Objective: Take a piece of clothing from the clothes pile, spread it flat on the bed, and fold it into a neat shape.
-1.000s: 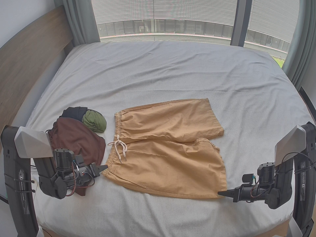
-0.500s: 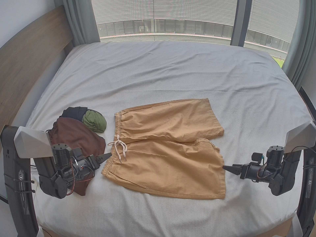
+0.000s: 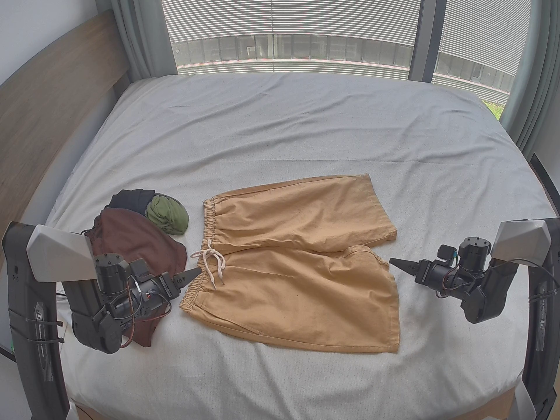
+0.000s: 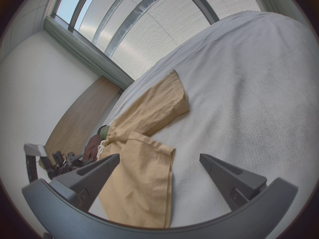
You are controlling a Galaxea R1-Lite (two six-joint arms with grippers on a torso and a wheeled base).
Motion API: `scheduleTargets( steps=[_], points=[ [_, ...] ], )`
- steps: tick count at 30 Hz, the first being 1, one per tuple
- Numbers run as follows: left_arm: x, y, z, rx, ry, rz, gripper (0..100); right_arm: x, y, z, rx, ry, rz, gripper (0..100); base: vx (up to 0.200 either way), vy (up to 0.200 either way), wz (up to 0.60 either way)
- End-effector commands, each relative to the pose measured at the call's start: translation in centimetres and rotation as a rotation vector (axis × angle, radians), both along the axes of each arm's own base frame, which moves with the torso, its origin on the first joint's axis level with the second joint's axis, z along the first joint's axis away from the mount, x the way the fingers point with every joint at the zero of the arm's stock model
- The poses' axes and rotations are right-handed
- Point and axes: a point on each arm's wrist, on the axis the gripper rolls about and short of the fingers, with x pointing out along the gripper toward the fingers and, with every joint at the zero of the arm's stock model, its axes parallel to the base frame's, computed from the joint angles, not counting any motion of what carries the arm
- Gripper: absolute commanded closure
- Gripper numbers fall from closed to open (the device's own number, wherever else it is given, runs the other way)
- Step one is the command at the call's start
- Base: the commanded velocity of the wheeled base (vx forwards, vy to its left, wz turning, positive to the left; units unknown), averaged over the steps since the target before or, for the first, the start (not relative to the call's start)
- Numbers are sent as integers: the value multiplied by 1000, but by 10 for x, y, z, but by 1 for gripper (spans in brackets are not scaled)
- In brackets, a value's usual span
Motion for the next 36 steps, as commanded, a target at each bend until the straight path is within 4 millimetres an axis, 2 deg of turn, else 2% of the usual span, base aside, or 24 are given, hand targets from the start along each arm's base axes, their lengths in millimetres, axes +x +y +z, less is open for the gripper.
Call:
scheduleTargets(
  steps=[1,8,15,24,25,36],
  points=[
    [0,-1,0,-1,-5,-2,0,11,10,-22,24,42,-7,0,0,0,0],
    [0,-1,0,-1,-7,-2,0,16,33,-21,74,64,24,0,0,0,0],
    [0,-1,0,-1,-7,-3,0,23,37,-31,88,76,-8,0,0,0,0],
    [0,-3,-1,-1,-3,-9,0,22,35,-32,102,82,-32,0,0,0,0],
    [0,-3,-1,-1,-3,-9,0,23,35,-31,102,80,-32,100,0,0,0],
    [-1,-5,-3,-1,3,-17,0,24,32,-28,105,69,-41,100,0,0,0]
  ],
)
